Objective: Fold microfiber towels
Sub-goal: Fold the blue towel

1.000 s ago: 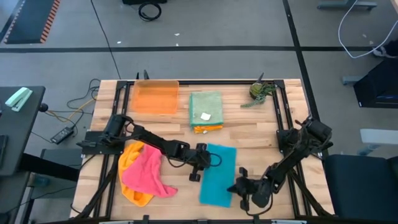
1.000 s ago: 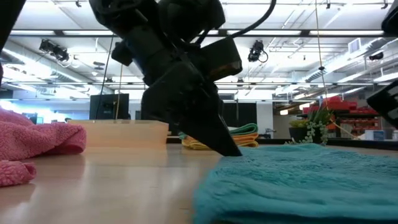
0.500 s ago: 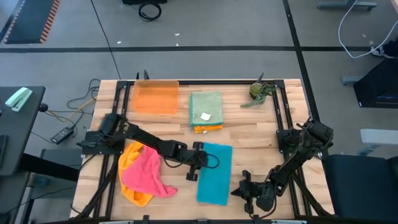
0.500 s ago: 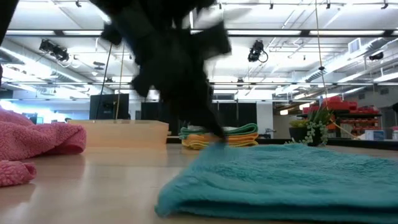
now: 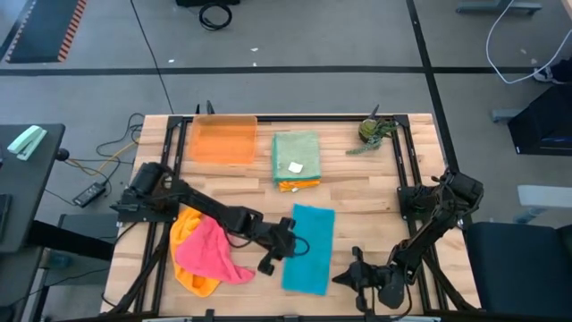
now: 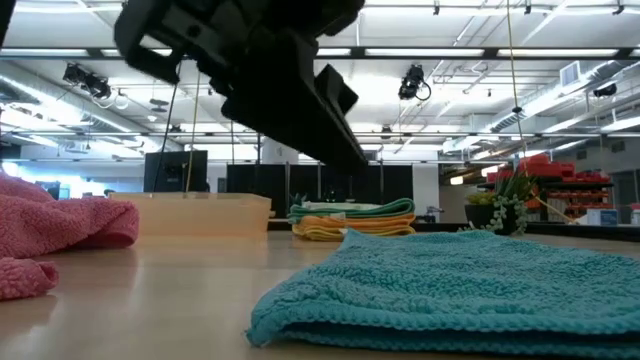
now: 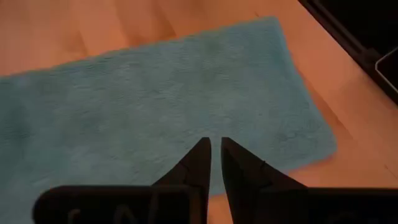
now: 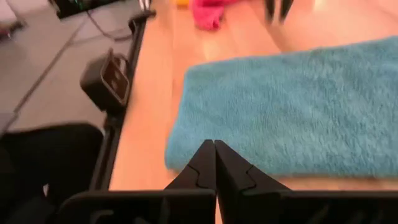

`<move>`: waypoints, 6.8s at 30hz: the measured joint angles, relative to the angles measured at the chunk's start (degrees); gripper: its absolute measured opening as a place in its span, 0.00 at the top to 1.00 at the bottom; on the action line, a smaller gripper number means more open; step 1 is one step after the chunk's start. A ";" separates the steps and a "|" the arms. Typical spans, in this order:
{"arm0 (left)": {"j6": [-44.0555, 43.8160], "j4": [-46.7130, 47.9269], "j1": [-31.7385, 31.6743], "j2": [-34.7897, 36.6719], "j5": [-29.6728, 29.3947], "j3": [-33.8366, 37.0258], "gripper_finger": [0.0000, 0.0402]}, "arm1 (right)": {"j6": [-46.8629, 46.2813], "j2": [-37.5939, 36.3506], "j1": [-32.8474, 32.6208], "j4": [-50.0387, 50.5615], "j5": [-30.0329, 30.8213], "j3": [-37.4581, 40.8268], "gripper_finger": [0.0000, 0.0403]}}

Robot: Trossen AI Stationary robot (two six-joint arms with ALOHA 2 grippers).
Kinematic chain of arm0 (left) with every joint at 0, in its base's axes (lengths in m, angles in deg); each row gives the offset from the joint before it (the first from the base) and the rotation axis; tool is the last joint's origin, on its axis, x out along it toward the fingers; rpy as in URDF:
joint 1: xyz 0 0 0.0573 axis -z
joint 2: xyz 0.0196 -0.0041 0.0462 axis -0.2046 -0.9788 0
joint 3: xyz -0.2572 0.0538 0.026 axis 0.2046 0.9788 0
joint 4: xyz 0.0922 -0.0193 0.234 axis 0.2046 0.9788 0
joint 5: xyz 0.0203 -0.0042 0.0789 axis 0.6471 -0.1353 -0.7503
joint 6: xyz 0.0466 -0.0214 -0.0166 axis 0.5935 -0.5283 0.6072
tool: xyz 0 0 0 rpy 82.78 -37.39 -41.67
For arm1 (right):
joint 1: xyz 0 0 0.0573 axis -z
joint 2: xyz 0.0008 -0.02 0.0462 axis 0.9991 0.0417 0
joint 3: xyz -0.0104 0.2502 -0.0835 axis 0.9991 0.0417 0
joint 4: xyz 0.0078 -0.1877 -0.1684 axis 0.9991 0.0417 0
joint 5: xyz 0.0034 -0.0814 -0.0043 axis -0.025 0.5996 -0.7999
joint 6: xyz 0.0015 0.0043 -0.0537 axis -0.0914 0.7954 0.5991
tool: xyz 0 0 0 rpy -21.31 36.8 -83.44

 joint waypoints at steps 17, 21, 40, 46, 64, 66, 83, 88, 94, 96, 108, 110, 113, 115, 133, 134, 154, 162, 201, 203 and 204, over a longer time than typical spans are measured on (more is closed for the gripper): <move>-0.07 -4.68 3.35 -6.98 0.07 -0.15 0.96 | 10.17 5.79 7.09 -0.57 -15.83 -8.81 1.00; -0.46 -4.54 2.89 -6.98 0.07 -0.15 0.94 | 10.48 6.15 7.56 6.30 -15.98 -12.21 1.00; -3.02 -3.36 1.86 -6.96 0.02 -0.15 0.94 | 4.67 9.23 6.74 8.73 -19.15 -11.13 1.00; -3.06 -3.35 1.73 -6.96 0.01 -0.15 0.98 | 5.58 9.23 6.76 8.84 -19.38 -11.13 1.00; -1.27 2.40 3.50 2.62 -1.16 -0.26 0.81 | 13.77 -0.19 5.54 13.50 -19.27 -11.15 1.00; 0.92 2.23 4.87 2.22 -1.14 -0.26 0.79 | 15.76 -0.19 5.47 15.08 -19.20 -11.15 0.98; 20.38 -7.89 12.63 -6.80 -2.85 -0.21 0.58 | 29.67 1.67 4.56 15.77 -17.08 -11.15 0.57; 21.49 -11.03 12.29 -8.65 -3.06 -0.24 0.56 | 30.15 2.71 4.90 15.15 -16.65 -11.13 0.56; 21.06 -12.85 11.68 -10.87 -2.75 -0.28 0.56 | 30.19 4.53 5.02 13.80 -16.69 -11.13 0.57; 21.03 -13.35 11.55 -11.22 -2.70 -0.31 0.56 | 30.19 4.51 5.04 13.39 -16.50 -11.15 0.57; 14.65 -11.77 9.30 -11.39 -0.87 -0.37 0.56 | 29.38 5.99 6.31 11.33 -19.58 -11.13 0.57; 13.48 -11.58 8.88 -11.42 -0.11 -0.37 0.56 | 28.85 6.23 6.35 11.36 -19.98 -11.13 0.57; 11.51 -11.39 8.21 -11.81 0.93 -0.40 0.56 | 28.24 7.35 6.46 10.67 -21.09 -11.17 0.57; 9.74 -11.00 7.86 -12.44 1.63 -0.42 0.56 | 28.14 8.48 6.80 9.47 -21.74 -11.15 0.57; 4.46 -10.63 5.84 -13.58 1.40 -0.37 0.96 | 19.47 8.77 8.42 11.98 -22.23 -11.32 0.82; 4.42 -10.71 5.82 -13.58 1.40 -0.35 0.97 | 18.86 8.77 8.43 12.06 -21.91 -11.31 0.86; -9.05 -9.98 7.83 0.94 7.27 -0.24 0.96 | 4.56 -10.07 6.98 18.60 -20.66 -11.08 0.99; -14.75 -3.82 3.38 2.78 -7.66 -0.33 0.98 | -5.31 -15.32 12.25 40.78 -12.77 -11.13 0.99; -21.29 5.53 -7.01 -1.23 -7.74 -0.46 0.83 | -1.77 -13.55 18.36 47.55 -10.04 -11.10 0.69; -21.45 8.10 -7.03 -0.14 -7.78 -0.42 0.77 | -1.77 -12.40 17.58 45.84 -10.04 -11.10 0.76; -21.46 8.44 -7.05 0.57 -7.84 -0.42 0.73 | -1.89 -12.10 17.40 45.36 -10.02 -11.13 0.79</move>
